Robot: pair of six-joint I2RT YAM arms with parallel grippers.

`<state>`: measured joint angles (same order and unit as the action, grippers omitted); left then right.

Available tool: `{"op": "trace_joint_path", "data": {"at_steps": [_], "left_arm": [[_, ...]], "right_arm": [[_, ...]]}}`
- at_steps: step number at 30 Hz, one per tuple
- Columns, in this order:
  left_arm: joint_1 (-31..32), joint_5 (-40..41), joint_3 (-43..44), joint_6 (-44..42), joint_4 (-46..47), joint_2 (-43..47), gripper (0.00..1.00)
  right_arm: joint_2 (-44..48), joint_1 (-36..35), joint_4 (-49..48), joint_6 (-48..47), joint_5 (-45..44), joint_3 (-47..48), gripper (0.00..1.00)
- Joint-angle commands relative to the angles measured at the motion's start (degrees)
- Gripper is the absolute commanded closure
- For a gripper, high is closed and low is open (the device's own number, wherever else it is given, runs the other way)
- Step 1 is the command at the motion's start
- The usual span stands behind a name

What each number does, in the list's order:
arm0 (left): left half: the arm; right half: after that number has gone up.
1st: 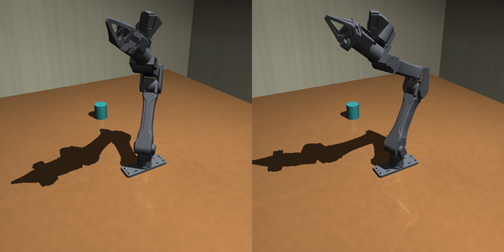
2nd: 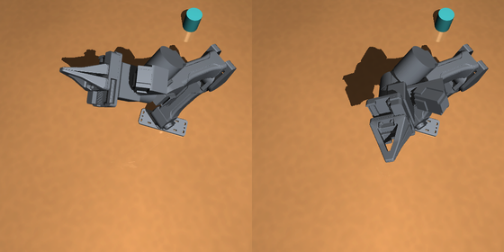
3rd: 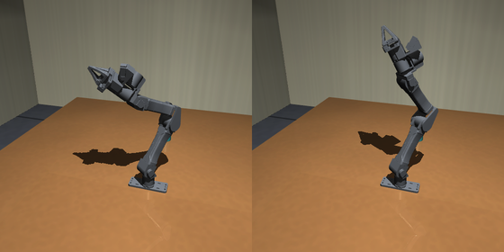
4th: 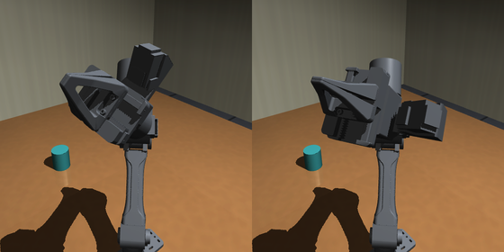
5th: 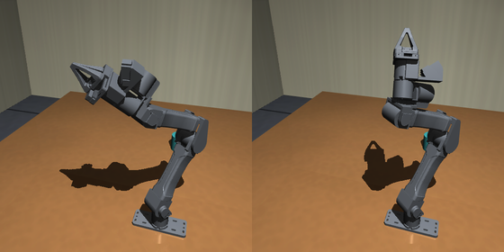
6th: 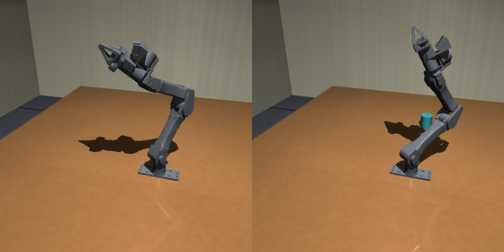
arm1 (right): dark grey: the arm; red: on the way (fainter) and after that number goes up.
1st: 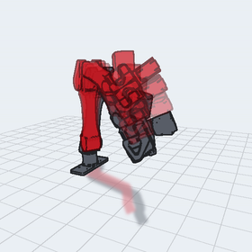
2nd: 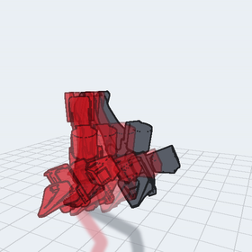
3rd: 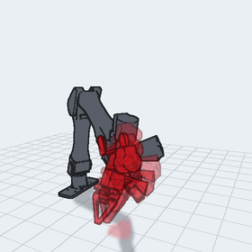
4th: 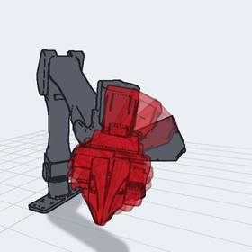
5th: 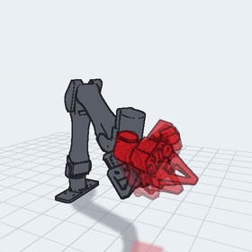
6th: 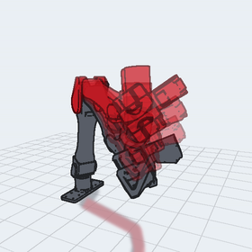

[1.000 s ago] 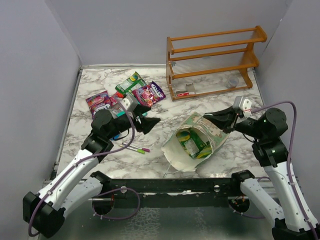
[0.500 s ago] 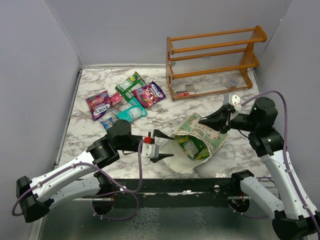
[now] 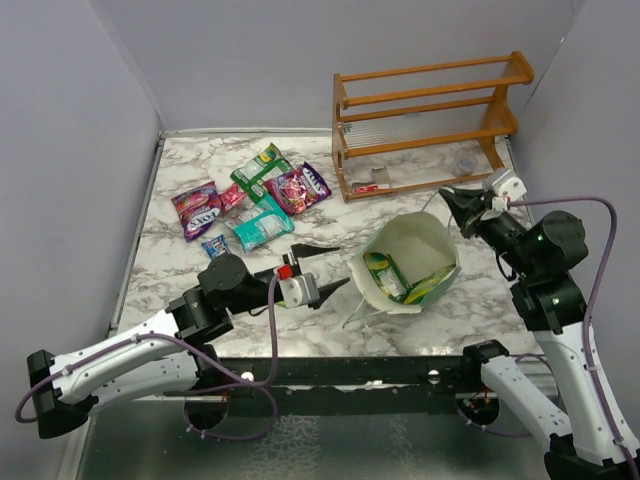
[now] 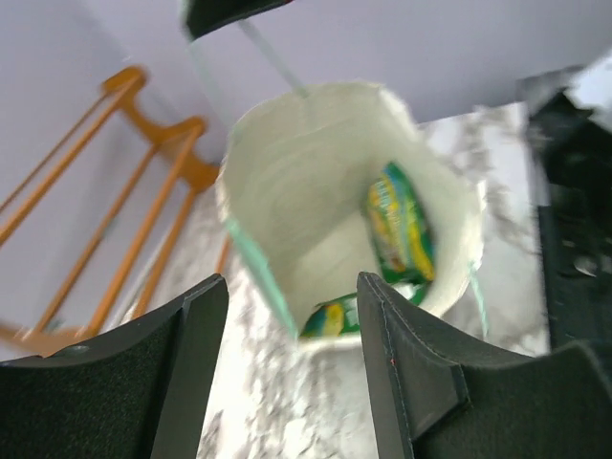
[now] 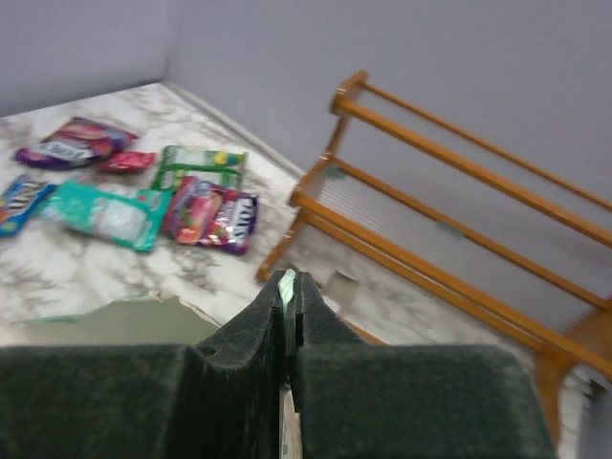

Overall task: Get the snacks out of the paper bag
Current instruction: Adjust the paper bag at the center of the board.

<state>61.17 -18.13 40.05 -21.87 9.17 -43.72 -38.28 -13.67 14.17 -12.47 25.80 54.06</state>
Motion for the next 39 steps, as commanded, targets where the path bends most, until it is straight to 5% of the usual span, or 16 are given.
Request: {"op": "trace_joint_path", "data": {"at_steps": [1, 8, 14, 18, 26, 32, 39], "left_arm": [[0.10, 22.06, 0.01, 2.42, 1.90, 3.01, 0.40], [0.17, 27.40, -4.58, 2.60, 5.67, 9.75, 0.32], [0.07, 29.93, -5.06, 2.66, 5.87, 11.45, 0.32], [0.07, 30.09, -5.33, 3.06, 5.84, 12.23, 0.32], [0.11, 29.30, -5.42, 2.69, 5.72, 11.59, 0.31], [0.18, 20.40, -3.92, 3.33, 5.00, 6.38, 0.31], [0.26, 9.68, -1.71, 8.95, 8.44, -3.64, 0.49]], "right_arm": [[-6.03, -0.04, -7.85, -3.82, -15.70, 3.97, 0.98], [-19.65, -0.04, -6.45, -24.06, -13.95, 14.89, 0.98], [-26.56, -0.04, -2.19, -34.94, 1.67, 23.14, 0.98], [-26.98, -0.05, -0.28, -29.11, 6.80, 25.95, 0.98], [-14.93, -0.04, -8.13, -10.33, 19.71, 0.01, 0.98], [-9.96, -0.04, -6.91, -4.58, 22.81, -3.43, 0.98], [-10.04, -0.04, -7.07, -2.71, 23.87, -2.68, 0.98]]}}
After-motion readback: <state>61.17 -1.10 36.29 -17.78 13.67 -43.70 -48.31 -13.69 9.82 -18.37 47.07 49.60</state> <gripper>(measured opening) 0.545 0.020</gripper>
